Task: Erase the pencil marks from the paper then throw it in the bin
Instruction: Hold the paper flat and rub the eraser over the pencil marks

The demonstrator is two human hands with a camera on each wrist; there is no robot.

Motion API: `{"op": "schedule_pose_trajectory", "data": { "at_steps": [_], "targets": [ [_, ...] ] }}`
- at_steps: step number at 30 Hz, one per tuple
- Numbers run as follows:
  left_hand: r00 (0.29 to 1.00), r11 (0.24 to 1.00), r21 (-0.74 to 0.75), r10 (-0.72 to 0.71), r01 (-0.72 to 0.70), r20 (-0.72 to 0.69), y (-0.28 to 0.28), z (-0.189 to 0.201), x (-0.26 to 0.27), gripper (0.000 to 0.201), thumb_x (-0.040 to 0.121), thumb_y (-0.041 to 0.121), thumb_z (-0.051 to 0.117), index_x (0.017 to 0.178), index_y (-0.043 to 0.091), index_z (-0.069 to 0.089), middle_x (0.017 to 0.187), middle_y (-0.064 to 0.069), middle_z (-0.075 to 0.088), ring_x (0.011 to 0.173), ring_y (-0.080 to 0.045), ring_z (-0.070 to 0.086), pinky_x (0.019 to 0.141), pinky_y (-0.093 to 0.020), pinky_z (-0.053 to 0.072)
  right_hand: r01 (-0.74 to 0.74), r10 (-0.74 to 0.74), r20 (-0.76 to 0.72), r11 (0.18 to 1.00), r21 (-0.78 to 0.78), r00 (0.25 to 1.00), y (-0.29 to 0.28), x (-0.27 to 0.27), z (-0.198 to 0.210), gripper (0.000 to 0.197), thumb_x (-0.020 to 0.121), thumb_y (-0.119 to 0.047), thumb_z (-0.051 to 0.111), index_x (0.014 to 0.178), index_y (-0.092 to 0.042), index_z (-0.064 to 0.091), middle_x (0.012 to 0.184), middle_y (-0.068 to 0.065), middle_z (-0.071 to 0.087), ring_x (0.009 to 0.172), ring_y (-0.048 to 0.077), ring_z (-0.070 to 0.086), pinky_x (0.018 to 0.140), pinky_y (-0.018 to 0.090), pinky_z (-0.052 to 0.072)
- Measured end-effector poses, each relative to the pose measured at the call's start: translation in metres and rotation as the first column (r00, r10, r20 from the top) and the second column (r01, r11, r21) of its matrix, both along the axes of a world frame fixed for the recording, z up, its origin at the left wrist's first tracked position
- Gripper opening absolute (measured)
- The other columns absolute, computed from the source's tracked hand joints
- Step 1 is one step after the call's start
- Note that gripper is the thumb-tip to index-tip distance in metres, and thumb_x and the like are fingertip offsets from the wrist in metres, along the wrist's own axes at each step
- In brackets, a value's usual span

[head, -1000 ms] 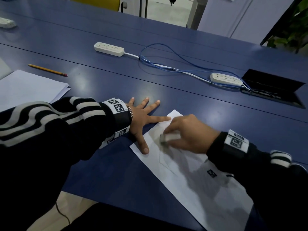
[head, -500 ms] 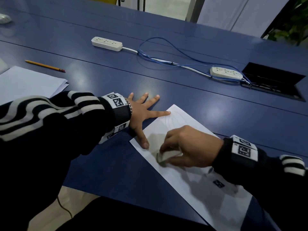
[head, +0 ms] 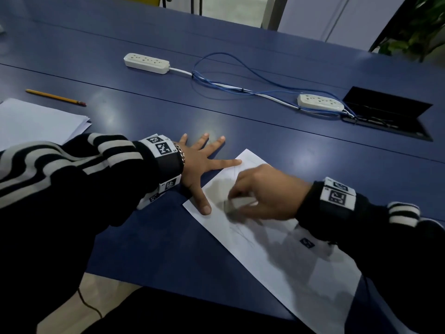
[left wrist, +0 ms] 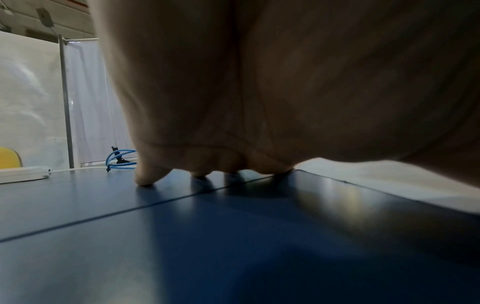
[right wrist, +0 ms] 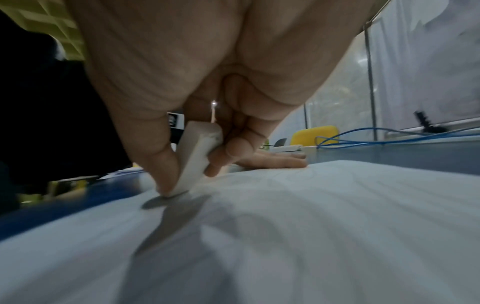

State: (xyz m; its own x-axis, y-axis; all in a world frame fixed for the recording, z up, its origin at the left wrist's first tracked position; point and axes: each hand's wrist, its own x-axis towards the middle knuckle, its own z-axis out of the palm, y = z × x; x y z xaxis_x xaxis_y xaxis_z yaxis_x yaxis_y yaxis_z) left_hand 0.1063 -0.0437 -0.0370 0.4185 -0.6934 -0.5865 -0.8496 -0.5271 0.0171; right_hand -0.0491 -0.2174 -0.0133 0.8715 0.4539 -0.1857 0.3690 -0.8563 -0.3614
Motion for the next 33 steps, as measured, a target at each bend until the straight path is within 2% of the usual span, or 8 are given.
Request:
{"op": "schedule_pose_trajectory", "data": {
  "at_steps": [4,10,13,18,24,27,30,33],
  "targets": [
    [1.0,1.0,-0.006,-0.003,0.003,0.016,0.001,-0.002,0.0,0.148,0.034,0.099,0.076,0.135,0.08,-0.03,0.162,0.007,-0.048,0.154,-0.038,-0.035,0.115,-0.082,-0.009,0.1,-0.099,0.124,0.995,-0.005,0.987,-0.006,0.008,-0.006,0.026,0.083,-0.047,0.067,0.099,-0.028,0.074,0.102,-0.009,0.067,0.09,0.016,0.064,0.081,0.038,0.054],
    [1.0,1.0,-0.016,0.001,-0.001,-0.003,0.002,-0.001,0.0,0.148,0.033,0.1,0.075,0.135,0.08,-0.03,0.162,0.007,-0.049,0.153,-0.037,-0.038,0.115,-0.08,-0.014,-0.143,0.141,-0.08,0.989,-0.019,0.987,0.011,-0.025,0.001,0.029,0.083,-0.041,0.066,0.109,-0.029,0.071,0.098,-0.006,0.063,0.087,0.014,0.06,0.078,0.029,0.051],
    [1.0,1.0,-0.009,0.0,-0.001,-0.01,0.002,-0.001,0.001,0.147,0.035,0.098,0.076,0.134,0.08,-0.031,0.161,0.007,-0.05,0.152,-0.037,-0.039,0.115,-0.081,-0.012,0.012,-0.012,0.001,1.0,-0.011,1.0,0.002,0.001,-0.003,0.037,0.079,-0.056,0.058,0.103,-0.031,0.072,0.097,-0.008,0.065,0.089,0.015,0.062,0.082,0.035,0.052],
    [1.0,1.0,-0.001,-0.001,0.001,-0.006,0.002,0.0,0.0,0.147,0.037,0.098,0.077,0.135,0.08,-0.03,0.16,0.008,-0.051,0.152,-0.036,-0.039,0.115,-0.082,-0.011,0.242,-0.235,0.149,0.97,-0.036,0.961,-0.007,0.019,-0.007,0.032,0.083,-0.056,0.064,0.099,-0.03,0.071,0.095,-0.007,0.067,0.09,0.014,0.061,0.082,0.038,0.052],
    [1.0,1.0,-0.027,0.003,-0.003,-0.015,0.004,0.0,0.0,0.146,0.038,0.096,0.079,0.136,0.081,-0.029,0.161,0.007,-0.05,0.151,-0.037,-0.04,0.113,-0.082,-0.014,-0.046,0.045,-0.074,0.999,-0.013,0.996,0.008,-0.033,0.003,0.03,0.086,-0.051,0.065,0.109,-0.032,0.07,0.098,-0.012,0.064,0.086,0.006,0.059,0.08,0.02,0.048],
    [1.0,0.999,-0.033,-0.003,0.002,-0.012,0.005,-0.001,-0.001,0.146,0.038,0.096,0.078,0.136,0.08,-0.029,0.162,0.007,-0.049,0.152,-0.038,-0.039,0.113,-0.082,-0.015,0.105,-0.105,0.039,0.994,0.008,0.994,-0.015,-0.035,0.004,0.032,0.086,-0.046,0.069,0.114,-0.031,0.069,0.102,-0.013,0.067,0.09,0.003,0.059,0.08,0.014,0.042],
    [1.0,0.999,-0.046,-0.014,0.013,-0.009,0.004,0.003,-0.001,0.145,0.04,0.096,0.079,0.137,0.08,-0.028,0.164,0.006,-0.047,0.154,-0.039,-0.035,0.114,-0.082,-0.011,0.318,-0.312,0.144,0.948,-0.019,0.939,-0.042,-0.036,-0.003,0.031,0.086,-0.045,0.07,0.113,-0.03,0.069,0.103,-0.014,0.067,0.094,0.006,0.062,0.082,0.018,0.044],
    [0.999,0.995,-0.097,-0.021,0.019,-0.025,0.004,0.013,0.004,0.146,0.048,0.088,0.084,0.139,0.077,-0.03,0.164,0.007,-0.046,0.157,-0.038,-0.028,0.119,-0.08,-0.003,0.377,-0.37,0.129,0.925,-0.035,0.92,-0.052,-0.043,-0.011,0.024,0.085,-0.046,0.068,0.105,-0.033,0.067,0.098,-0.016,0.065,0.091,0.006,0.062,0.082,0.024,0.05]
  ]
}}
